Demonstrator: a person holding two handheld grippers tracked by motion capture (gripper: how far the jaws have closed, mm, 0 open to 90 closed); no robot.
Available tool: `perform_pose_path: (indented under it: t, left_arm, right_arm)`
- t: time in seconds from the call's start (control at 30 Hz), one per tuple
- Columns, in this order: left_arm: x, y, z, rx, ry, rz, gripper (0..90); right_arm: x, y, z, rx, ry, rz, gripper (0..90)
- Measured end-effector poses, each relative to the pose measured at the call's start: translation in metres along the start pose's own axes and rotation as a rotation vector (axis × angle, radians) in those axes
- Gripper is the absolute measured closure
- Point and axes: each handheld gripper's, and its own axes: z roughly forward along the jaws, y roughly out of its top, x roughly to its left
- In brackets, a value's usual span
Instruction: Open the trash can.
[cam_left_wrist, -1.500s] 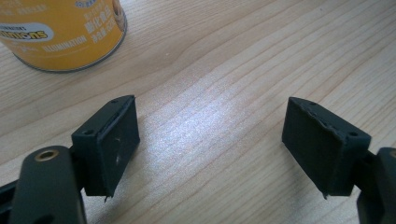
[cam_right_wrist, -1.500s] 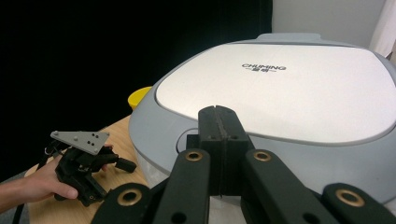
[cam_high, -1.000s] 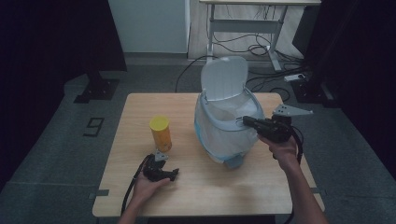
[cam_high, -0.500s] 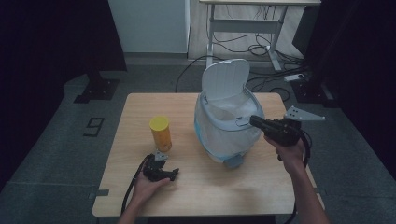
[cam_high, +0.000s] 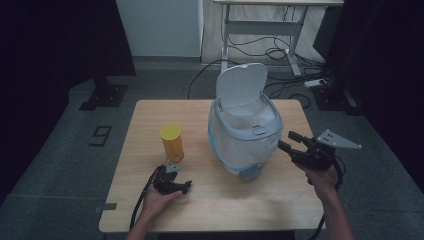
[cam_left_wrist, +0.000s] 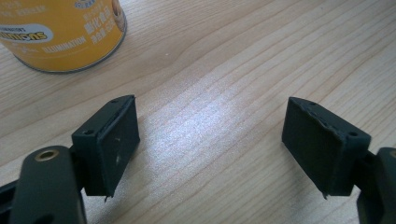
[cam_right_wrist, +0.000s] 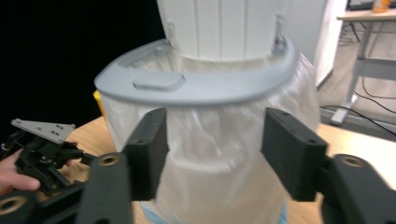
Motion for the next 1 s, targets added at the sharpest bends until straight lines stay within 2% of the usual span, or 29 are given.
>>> perform_pose_path:
  t: [0.07, 0.1, 0.13, 0.17, 0.2, 0.23, 0.27, 0.3, 0.4, 0.43, 0.47, 0.53, 0.77, 1.0]
  left_arm:
    - [0.000, 0.000, 0.000, 0.000, -0.001, 0.000, 18.8]
    - [0.000, 0.000, 0.000, 0.000, -0.001, 0.001, 18.8]
    - [0.000, 0.000, 0.000, 0.000, -0.001, 0.001, 18.8]
    - [0.000, 0.000, 0.000, -0.001, -0.001, 0.002, 18.8]
    - [0.000, 0.000, 0.000, -0.001, -0.002, 0.001, 18.8]
    - [0.000, 0.000, 0.000, 0.000, -0.002, 0.001, 18.8]
    - [0.000, 0.000, 0.000, 0.000, -0.002, 0.001, 18.8]
    - [0.000, 0.000, 0.000, 0.000, -0.002, 0.001, 18.9]
    - [0.000, 0.000, 0.000, -0.001, -0.001, -0.001, 18.9]
    - [0.000, 0.000, 0.000, -0.001, 0.000, -0.002, 18.9]
    - [0.000, 0.000, 0.000, -0.001, 0.000, -0.002, 18.9]
    - [0.000, 0.000, 0.000, -0.002, 0.001, -0.003, 18.9]
    - [0.000, 0.000, 0.000, -0.003, 0.000, -0.004, 19.0]
    - [0.000, 0.000, 0.000, -0.003, -0.001, -0.006, 19.0]
  right_arm:
    - [-0.003, -0.009, -0.005, 0.003, -0.012, 0.014, 35.1]
    - [-0.007, -0.019, -0.009, 0.009, -0.023, 0.029, 32.8]
    - [-0.007, -0.019, -0.009, 0.009, -0.023, 0.029, 32.8]
    - [-0.010, -0.030, -0.012, 0.021, -0.048, 0.043, 29.4]
    - [-0.010, -0.030, -0.012, 0.021, -0.048, 0.043, 29.4]
    - [-0.014, -0.046, -0.014, 0.038, -0.083, 0.057, 27.4]
    - [-0.015, -0.051, -0.014, 0.049, -0.091, 0.062, 26.6]
    - [-0.015, -0.051, -0.014, 0.049, -0.091, 0.062, 26.6]
    - [-0.021, -0.071, -0.015, 0.086, -0.120, 0.082, 25.8]
    - [-0.024, -0.083, -0.015, 0.104, -0.129, 0.093, 25.7]
    - [-0.024, -0.083, -0.015, 0.104, -0.129, 0.093, 25.7]
    - [-0.029, -0.100, -0.014, 0.128, -0.145, 0.110, 25.5]
    - [-0.033, -0.120, -0.011, 0.180, -0.150, 0.117, 25.6]
    - [-0.032, -0.127, -0.008, 0.204, -0.148, 0.110, 26.4]
